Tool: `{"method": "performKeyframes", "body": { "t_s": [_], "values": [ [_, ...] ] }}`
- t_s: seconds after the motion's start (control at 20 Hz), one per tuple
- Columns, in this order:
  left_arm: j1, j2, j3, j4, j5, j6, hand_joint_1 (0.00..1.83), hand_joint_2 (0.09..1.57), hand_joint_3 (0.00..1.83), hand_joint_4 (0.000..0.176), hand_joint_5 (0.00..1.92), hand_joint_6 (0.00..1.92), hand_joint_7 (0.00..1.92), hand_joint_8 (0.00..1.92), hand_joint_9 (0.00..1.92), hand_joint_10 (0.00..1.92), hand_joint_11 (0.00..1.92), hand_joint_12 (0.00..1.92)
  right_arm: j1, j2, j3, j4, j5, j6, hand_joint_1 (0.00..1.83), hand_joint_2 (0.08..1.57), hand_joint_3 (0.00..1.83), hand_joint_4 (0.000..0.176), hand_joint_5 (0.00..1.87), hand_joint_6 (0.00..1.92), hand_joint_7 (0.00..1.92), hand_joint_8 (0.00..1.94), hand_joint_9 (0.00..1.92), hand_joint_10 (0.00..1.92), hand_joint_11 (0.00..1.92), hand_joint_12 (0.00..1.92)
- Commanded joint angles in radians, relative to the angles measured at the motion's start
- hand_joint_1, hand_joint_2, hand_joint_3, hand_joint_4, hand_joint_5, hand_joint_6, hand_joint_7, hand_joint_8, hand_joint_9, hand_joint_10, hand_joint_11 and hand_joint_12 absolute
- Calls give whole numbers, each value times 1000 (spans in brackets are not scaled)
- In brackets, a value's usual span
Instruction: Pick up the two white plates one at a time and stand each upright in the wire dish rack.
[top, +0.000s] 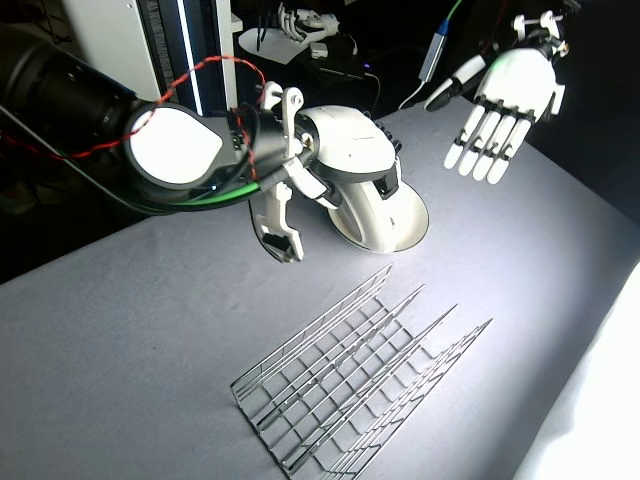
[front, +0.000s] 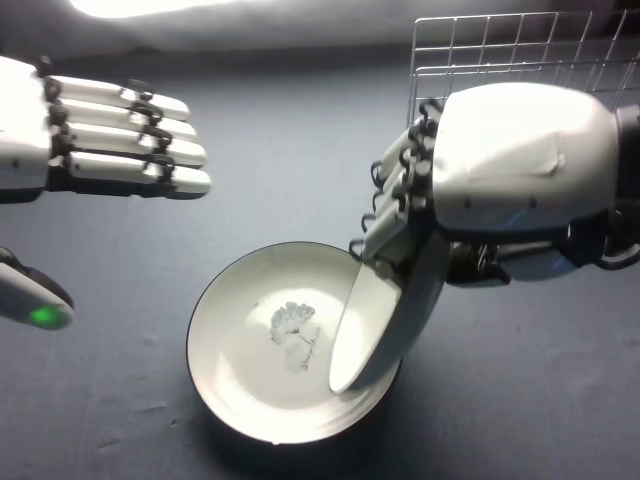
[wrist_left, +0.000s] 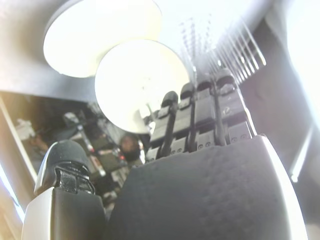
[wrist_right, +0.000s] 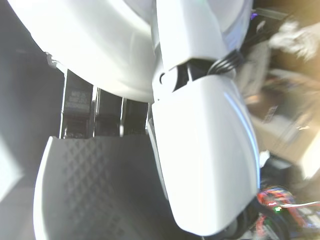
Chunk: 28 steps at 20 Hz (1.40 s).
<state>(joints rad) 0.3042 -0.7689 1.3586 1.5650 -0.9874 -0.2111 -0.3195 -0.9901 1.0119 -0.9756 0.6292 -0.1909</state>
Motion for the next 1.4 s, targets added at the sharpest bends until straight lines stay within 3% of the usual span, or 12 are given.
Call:
{"method": "performKeyframes", "body": {
  "t_s": [0.0,0.35,0.9,1.1,1.35],
  "values": [
    [-11,13,5,-77,-24,-4,0,1112,7,0,0,0,0,0,0,0,0,0,25,9,-10,89,89,3,1492,1090,0,0,915,1021,1041,722,1014,925,810,1531],
    [-26,18,23,-76,-17,-35,0,1105,2,0,0,0,0,0,0,0,0,0,90,34,-60,368,9,6,1493,1089,0,0,922,1005,1029,739,1010,931,833,1518],
    [-13,0,55,-42,-3,-36,0,1110,3,0,0,0,0,0,0,0,0,0,186,80,-63,807,-132,12,1488,1102,0,0,943,1013,994,793,943,1003,799,1549],
    [-9,-16,94,-42,-5,-36,0,1119,6,0,0,0,0,0,0,0,0,0,206,104,-57,869,-157,12,1492,1087,0,0,917,1015,1029,754,1009,911,848,1502],
    [-16,-26,113,-43,-5,-38,0,1108,0,0,0,0,0,0,0,0,0,0,217,126,-14,923,-178,9,1491,1098,0,0,896,1030,1015,789,980,969,818,1540]
  ]
}}
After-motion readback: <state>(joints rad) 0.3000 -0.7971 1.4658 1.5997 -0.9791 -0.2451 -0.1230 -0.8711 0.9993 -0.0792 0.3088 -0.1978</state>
